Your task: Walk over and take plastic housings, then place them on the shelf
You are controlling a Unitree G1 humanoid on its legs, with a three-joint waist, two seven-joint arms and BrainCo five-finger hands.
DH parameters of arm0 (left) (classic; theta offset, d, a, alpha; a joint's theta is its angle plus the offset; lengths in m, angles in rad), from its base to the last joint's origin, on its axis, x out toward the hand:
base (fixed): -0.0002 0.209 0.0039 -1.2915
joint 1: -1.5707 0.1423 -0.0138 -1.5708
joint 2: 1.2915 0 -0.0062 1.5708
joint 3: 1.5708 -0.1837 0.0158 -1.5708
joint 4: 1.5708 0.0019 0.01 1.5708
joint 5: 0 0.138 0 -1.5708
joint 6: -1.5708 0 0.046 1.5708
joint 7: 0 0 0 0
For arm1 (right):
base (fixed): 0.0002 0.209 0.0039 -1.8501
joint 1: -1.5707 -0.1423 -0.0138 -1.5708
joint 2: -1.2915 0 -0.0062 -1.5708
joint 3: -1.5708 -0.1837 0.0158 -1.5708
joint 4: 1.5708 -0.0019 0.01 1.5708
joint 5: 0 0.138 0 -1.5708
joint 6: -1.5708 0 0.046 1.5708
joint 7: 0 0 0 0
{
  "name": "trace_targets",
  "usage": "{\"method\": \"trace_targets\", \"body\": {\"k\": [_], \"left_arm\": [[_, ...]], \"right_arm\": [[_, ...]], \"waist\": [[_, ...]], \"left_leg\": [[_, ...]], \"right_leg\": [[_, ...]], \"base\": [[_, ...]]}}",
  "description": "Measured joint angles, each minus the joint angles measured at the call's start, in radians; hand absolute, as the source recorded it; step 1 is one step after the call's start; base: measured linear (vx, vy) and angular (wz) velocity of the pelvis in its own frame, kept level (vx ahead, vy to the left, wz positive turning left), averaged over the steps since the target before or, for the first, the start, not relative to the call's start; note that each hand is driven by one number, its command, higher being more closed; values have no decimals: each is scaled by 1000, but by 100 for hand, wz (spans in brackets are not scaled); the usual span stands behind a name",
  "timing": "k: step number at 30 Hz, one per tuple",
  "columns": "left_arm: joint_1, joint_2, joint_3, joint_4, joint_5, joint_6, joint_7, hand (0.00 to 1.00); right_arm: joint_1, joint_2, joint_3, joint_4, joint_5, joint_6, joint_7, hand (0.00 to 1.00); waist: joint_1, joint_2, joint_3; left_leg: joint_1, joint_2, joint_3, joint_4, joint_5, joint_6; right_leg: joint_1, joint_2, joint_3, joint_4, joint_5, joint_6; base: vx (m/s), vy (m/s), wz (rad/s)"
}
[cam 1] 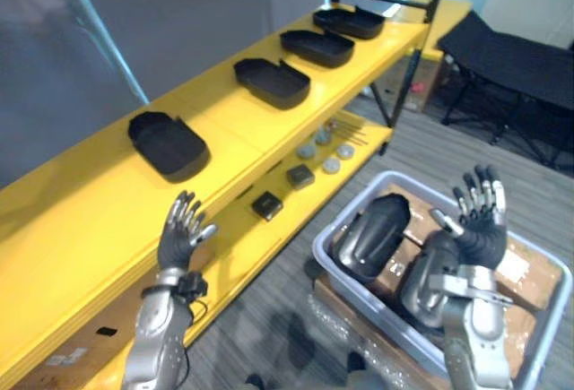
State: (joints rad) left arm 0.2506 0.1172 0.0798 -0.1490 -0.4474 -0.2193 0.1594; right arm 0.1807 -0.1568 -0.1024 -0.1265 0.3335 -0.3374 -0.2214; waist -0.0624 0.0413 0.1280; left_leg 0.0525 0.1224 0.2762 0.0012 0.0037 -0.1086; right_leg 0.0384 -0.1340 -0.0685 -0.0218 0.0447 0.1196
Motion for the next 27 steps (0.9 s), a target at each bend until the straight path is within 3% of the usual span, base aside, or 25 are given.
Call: {"method": "trace_targets", "body": {"k": [4,8,12,15,18,19,21,23,25,27], "left_arm": [[4,-9,37,-59,164,-123,106,0],[-39,-9,1,-128,189,-183,94,0],[-86,-3,-105,-165,190,-187,68,0],[-113,-1,-220,-161,191,-176,77,0],[-150,3,-257,-147,191,-169,121,0],[-162,2,-255,-145,192,-167,150,0],[-158,3,-244,-146,191,-158,213,0],[-112,-1,-215,-170,191,-142,262,0],[-45,-8,-165,-222,189,-144,266,0],[-9,-8,-120,-265,189,-152,259,0]], "right_arm": [[-5,16,-3,38,-37,38,-61,0],[-6,18,-11,64,-65,71,-143,0],[35,39,-76,47,-74,79,-177,0],[155,44,-137,-15,-66,68,-166,0],[249,53,-174,-33,-30,29,-130,0],[287,56,-181,-44,-21,20,-118,0],[305,59,-176,-57,-2,-7,-77,0],[296,60,-155,-63,6,-41,-33,0],[265,56,-134,-63,17,-47,-17,0],[221,53,-109,-64,19,-48,-17,0]], "waist": [[6,-17,-5],[-3,-35,-14],[-17,-48,-9],[-87,-60,-5],[-129,-66,-6],[-138,-65,-6],[-133,-60,-2],[-109,-54,-1],[-73,-46,3],[-48,-16,12]], "left_leg": [[-2,-3,-11,-13,9,0],[1,-2,11,-21,9,-1],[21,6,111,-25,-3,-7],[79,26,213,5,-54,-25],[89,61,268,90,-114,-37],[88,83,240,151,-152,-32],[82,104,106,249,-214,20],[47,94,-87,396,-270,105],[31,72,-194,449,-294,111],[17,64,-216,436,-345,84]], "right_leg": [[2,-1,-13,-3,1,-2],[-15,1,10,-2,3,-2],[-61,16,107,-5,23,-2],[-55,40,205,-6,25,-2],[-55,67,268,-5,29,-2],[-56,86,309,-3,34,-4],[-58,124,395,0,45,-8],[-76,161,488,31,26,-34],[-111,166,491,37,20,-48],[-150,161,480,35,33,-48]], "base": [[-13,-7,9],[-2,3,-12],[7,24,-70],[56,22,-97],[63,-1,-84],[59,-37,-122],[36,-25,-143],[-55,89,-137],[-149,163,-120],[-187,220,-61]]}}
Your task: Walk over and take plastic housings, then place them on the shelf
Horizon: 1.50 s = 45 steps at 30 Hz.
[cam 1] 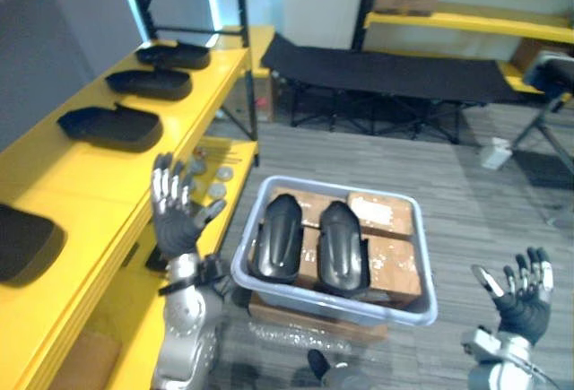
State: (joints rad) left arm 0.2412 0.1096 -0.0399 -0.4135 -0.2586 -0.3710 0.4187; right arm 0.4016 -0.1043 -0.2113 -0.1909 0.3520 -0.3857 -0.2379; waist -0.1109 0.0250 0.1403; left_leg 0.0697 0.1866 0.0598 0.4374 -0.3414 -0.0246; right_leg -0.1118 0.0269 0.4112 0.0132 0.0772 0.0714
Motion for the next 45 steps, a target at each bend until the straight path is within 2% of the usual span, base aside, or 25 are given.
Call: {"method": "trace_targets", "body": {"k": [2,3,5,6,8,11,15,16,17,18,19,22,23,25,26,27,29,30,33,37,39,40,42,44,45], "left_arm": [[-7,-1,27,-5,-6,-15,-2,0],[-16,0,39,-5,-11,-46,2,0],[-14,-1,50,-1,-12,-80,17,0],[-20,-1,50,-1,-8,-94,31,0],[-52,1,48,1,-7,-110,40,0],[-83,-8,10,-14,-12,-124,14,0],[-62,-10,-43,-49,-19,-109,-62,0],[-43,-10,-51,-64,-17,-104,-78,0],[-33,-10,-41,-72,-11,-97,-77,0],[-16,-13,-33,-74,-4,-88,-77,0],[-6,-9,-13,-72,13,-61,-76,0],[51,-6,71,-71,41,-21,-73,0],[57,-4,87,-69,40,-17,-73,0],[61,7,150,-53,32,-17,-78,0],[68,18,172,-48,22,-17,-77,0],[74,14,187,-48,11,-19,-77,0],[76,-12,176,-48,-17,-21,-79,0],[74,-42,161,-48,-20,-29,-81,0],[49,-50,131,-49,-34,-42,-75,0],[-21,-48,52,75,-35,-33,-67,0],[-59,-43,15,137,-21,-9,-66,0],[-96,-34,-16,181,39,27,-57,0],[-163,-24,-71,268,135,117,-48,0],[-241,-13,-158,407,207,249,-47,0],[-255,-13,-174,447,232,281,-44,0]], "right_arm": [[-27,-1,25,0,-3,0,0,0],[-58,2,52,4,-8,1,0,0],[-97,6,94,7,-20,7,1,0],[-127,5,100,7,-25,7,0,0],[-171,2,107,7,-23,8,-4,0],[-190,-5,123,0,-7,10,-48,0],[-44,59,136,-4,28,13,-58,0],[13,61,134,-12,27,11,-30,0],[31,56,133,-16,26,10,8,0],[32,53,134,-17,27,8,26,0],[26,44,137,-19,28,4,52,0],[-66,-9,157,10,26,-7,64,0],[-96,-14,157,33,26,-7,61,0],[-182,-21,155,121,26,-1,36,0],[-210,-21,154,144,24,8,16,0],[-236,-23,153,151,16,27,-5,0],[-260,-31,151,161,2,54,-27,0],[-262,-42,147,163,-16,76,-42,0],[-251,-45,112,187,-33,90,-69,0],[-305,-86,62,296,-33,81,-99,0],[-360,-102,60,319,-52,70,-115,0],[-414,-121,61,336,-53,64,-115,0],[-519,-167,65,385,-54,60,-122,0],[-711,-247,83,488,-56,66,-140,0],[-763,-270,96,517,-54,68,-143,0]], "waist": [[14,4,2],[25,4,18],[59,-25,44],[71,-13,53],[70,-32,77],[80,8,119],[91,15,177],[90,8,187],[96,5,208],[95,16,216],[96,9,219],[118,6,219],[122,6,219],[134,-5,216],[146,-15,213],[161,-28,219],[166,-5,231],[155,21,251],[124,32,283],[108,30,294],[95,27,300],[97,27,302],[96,28,313],[96,35,335],[97,37,337]], "left_leg": [[-16,-16,4,-48,-34,-33],[-22,-27,6,-78,-57,-77],[-45,-58,17,-73,-47,-62],[-66,-52,13,-69,-43,-57],[-81,-67,-15,-32,-52,-64],[-151,-54,-63,117,-108,-69],[-148,-43,-38,246,-169,-49],[-122,-35,7,253,-200,-35],[-107,-13,51,247,-198,-21],[-109,4,77,248,-193,-20],[-110,20,110,248,-180,-10],[-114,42,171,201,-120,-9],[-126,45,175,190,-104,-10],[-178,47,177,152,-58,-19],[-210,43,180,151,-47,-35],[-249,30,166,163,-32,-63],[-276,30,141,148,-11,-72],[-282,32,108,117,14,-67],[-279,26,88,61,56,-77],[-282,2,91,-2,93,-72],[-298,-5,99,-17,107,-65],[-313,-7,108,-20,113,-66],[-318,-24,113,-37,131,-60],[-321,-38,111,-52,148,-60],[-328,-40,109,-52,151,-58]], "right_leg": [[-46,-16,-2,5,39,23],[-70,-29,-2,1,55,42],[-79,-68,-11,-31,52,19],[-98,-77,-49,-14,33,6],[-123,-79,-80,79,37,33],[-179,-51,-107,190,25,80],[-184,-25,-106,260,34,89],[-182,-19,-123,257,69,86],[-169,-12,-168,193,173,47],[-169,-8,-204,170,204,19],[-201,-15,-307,331,99,-26],[-211,-107,-432,641,-123,-56],[-204,-129,-445,667,-149,-53],[-169,-202,-470,689,-213,-39],[-138,-234,-483,650,-208,-39],[-105,-242,-516,531,-257,44],[-89,-217,-528,423,-262,83],[-88,-195,-530,376,-227,77],[-105,-178,-517,342,-195,63],[-144,-179,-484,292,-145,59],[-161,-179,-471,253,-113,63],[-176,-180,-464,230,-94,62],[-184,-192,-463,208,-67,67],[-183,-203,-464,185,-42,72],[-184,-205,-465,181,-35,71]], "base": [[-195,177,1],[-224,178,-10],[-205,128,-8],[-117,48,10],[-26,-5,34],[-6,1,18],[-101,73,-57],[-219,83,-108],[-259,66,-116],[-315,36,-112],[-303,36,-81],[-208,17,-66],[-147,-53,-45],[-131,-161,-25],[-140,-293,-39],[-105,-271,-43],[-59,-208,-47],[-47,-167,-34],[-64,-97,-24],[-70,-12,-28],[-93,28,-27],[-98,40,-22],[-83,35,-9],[-80,27,3],[-55,20,7]]}}
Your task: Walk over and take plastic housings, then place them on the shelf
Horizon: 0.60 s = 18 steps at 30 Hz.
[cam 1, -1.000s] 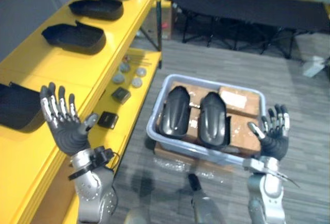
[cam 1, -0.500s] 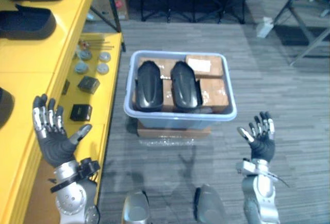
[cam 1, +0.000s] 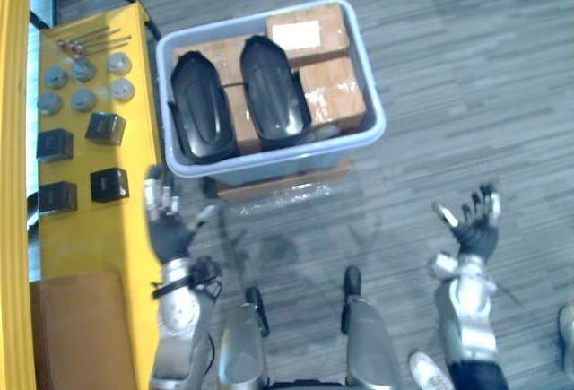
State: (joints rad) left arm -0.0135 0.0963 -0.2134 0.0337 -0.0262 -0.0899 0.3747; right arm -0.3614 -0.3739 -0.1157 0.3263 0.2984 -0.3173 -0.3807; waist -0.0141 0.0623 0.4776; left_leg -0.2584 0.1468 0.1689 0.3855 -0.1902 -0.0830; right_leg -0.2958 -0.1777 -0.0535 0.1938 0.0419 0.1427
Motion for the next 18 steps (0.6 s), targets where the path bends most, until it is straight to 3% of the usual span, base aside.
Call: {"method": "trace_targets", "body": {"k": [2,3,8,10,11,12,13,14,15,17,18], "left_arm": [[-43,-8,-54,150,19,113,2,0],[-48,-18,-68,211,24,146,7,0],[-42,-32,-79,427,21,190,13,0],[-25,-32,-89,499,2,177,9,0],[-6,-31,-105,522,3,145,3,0],[2,-27,-125,529,1,94,-16,0],[4,-27,-125,534,0,86,-23,0],[4,-25,-125,547,-3,46,-42,0],[3,-24,-124,555,-3,27,-47,0],[1,-15,-122,596,-25,-60,-69,0],[0,-13,-122,602,-37,-72,-73,0]], "right_arm": [[-196,-97,57,118,4,18,-9,0],[-261,-128,72,152,12,19,-9,0],[-435,-186,128,230,12,46,-18,0],[-532,-246,172,328,12,79,-33,0],[-592,-282,192,381,11,96,-37,0],[-659,-339,218,435,8,100,-41,0],[-672,-346,225,445,7,101,-41,0],[-722,-369,260,485,5,106,-49,0],[-737,-376,273,501,5,109,-51,0],[-772,-385,313,567,7,135,-51,0],[-774,-389,319,573,9,138,-51,0]], "waist": [[3,18,13],[14,28,19],[47,44,24],[81,55,30],[101,66,35],[116,95,40],[119,99,39],[131,116,42],[139,119,40],[162,126,36],[166,127,35]], "left_leg": [[-26,-11,-29,1,13,1],[-30,-16,-43,1,15,1],[-57,-34,-92,7,26,2],[-62,-45,-106,10,31,3],[-67,-52,-110,10,34,5],[-91,-63,-133,19,38,5],[-97,-64,-136,23,38,5],[-115,-66,-144,33,38,5],[-122,-67,-146,36,38,5],[-135,-70,-160,38,41,2],[-137,-70,-161,38,42,2]], "right_leg": [[-4,-6,-23,-17,22,2],[-4,-9,-31,-17,25,2],[-3,-25,-74,-17,35,2],[2,-35,-87,-17,39,2],[3,-42,-92,-20,44,4],[3,-52,-119,-27,52,4],[2,-53,-124,-30,55,5],[0,-53,-134,-44,65,3],[-2,-53,-137,-51,71,5],[1,-53,-150,-67,79,4],[0,-53,-152,-67,79,4]], "base": [[-45,7,21],[-64,10,20],[-45,27,22],[-59,39,20],[-63,53,31],[-69,58,31],[-74,66,33],[-58,51,11],[-57,58,13],[-29,53,11],[-8,29,21]]}}
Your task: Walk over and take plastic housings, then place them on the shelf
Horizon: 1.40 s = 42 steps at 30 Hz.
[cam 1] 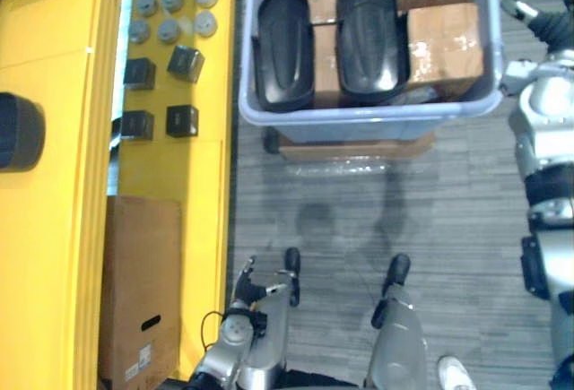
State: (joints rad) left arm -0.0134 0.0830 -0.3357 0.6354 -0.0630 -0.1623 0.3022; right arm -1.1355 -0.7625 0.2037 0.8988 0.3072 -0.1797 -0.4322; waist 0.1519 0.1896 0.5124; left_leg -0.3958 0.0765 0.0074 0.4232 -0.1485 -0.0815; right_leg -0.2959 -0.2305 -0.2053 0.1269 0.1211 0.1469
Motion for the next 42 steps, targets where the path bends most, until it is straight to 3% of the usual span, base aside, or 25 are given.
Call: {"method": "trace_targets", "body": {"k": [2,5,11,20,27,28,32,42], "left_arm": [[0,5,1,42,-44,-45,-4,0],[-2,-10,6,76,-98,-99,-24,0],[-13,-32,-19,140,-125,-166,-50,0],[-39,-35,-72,150,-177,-178,-71,0],[-39,-37,-101,175,-248,-187,-84,0],[-39,-37,-109,179,-253,-192,-86,0],[-39,-43,-120,192,-285,-205,-90,0],[-39,-45,-121,194,-294,-210,-89,0]], "right_arm": [[-27,-25,25,29,3,3,-2,0],[-79,-75,80,78,2,38,20,0],[-104,-112,173,133,-7,118,98,0],[-104,-164,210,173,2,249,209,0],[-102,-197,241,174,-24,313,239,0],[-101,-198,241,176,-38,316,239,100],[-94,-218,239,177,-71,357,228,100],[-83,-251,230,195,-156,468,240,100]], "waist": [[7,15,-11],[48,38,-26],[98,86,-61],[173,112,-79],[195,135,-97],[199,141,-102],[219,152,-110],[229,154,-112]], "left_leg": [[-28,-6,-23,2,6,0],[-56,-12,-33,-8,19,-1],[-91,-37,-64,-12,25,-1],[-142,-46,-84,-1,25,0],[-150,-58,-112,3,24,-2],[-150,-59,-112,3,23,-2],[-153,-60,-113,3,22,-3],[-153,-60,-114,1,22,-2]], "right_leg": [[-10,-2,-25,-3,0,-1],[-35,-8,-36,-3,1,-1],[-58,-28,-69,2,1,-1],[-95,-35,-99,2,0,-2],[-98,-43,-119,6,-1,-3],[-99,-45,-120,6,-1,-3],[-102,-46,-123,6,-6,-10],[-102,-46,-125,5,-3,-6]], "base": [[3,12,23],[21,12,11],[17,27,11],[-10,9,7],[-10,4,2],[-45,10,2],[-37,0,0],[0,0,0]]}}
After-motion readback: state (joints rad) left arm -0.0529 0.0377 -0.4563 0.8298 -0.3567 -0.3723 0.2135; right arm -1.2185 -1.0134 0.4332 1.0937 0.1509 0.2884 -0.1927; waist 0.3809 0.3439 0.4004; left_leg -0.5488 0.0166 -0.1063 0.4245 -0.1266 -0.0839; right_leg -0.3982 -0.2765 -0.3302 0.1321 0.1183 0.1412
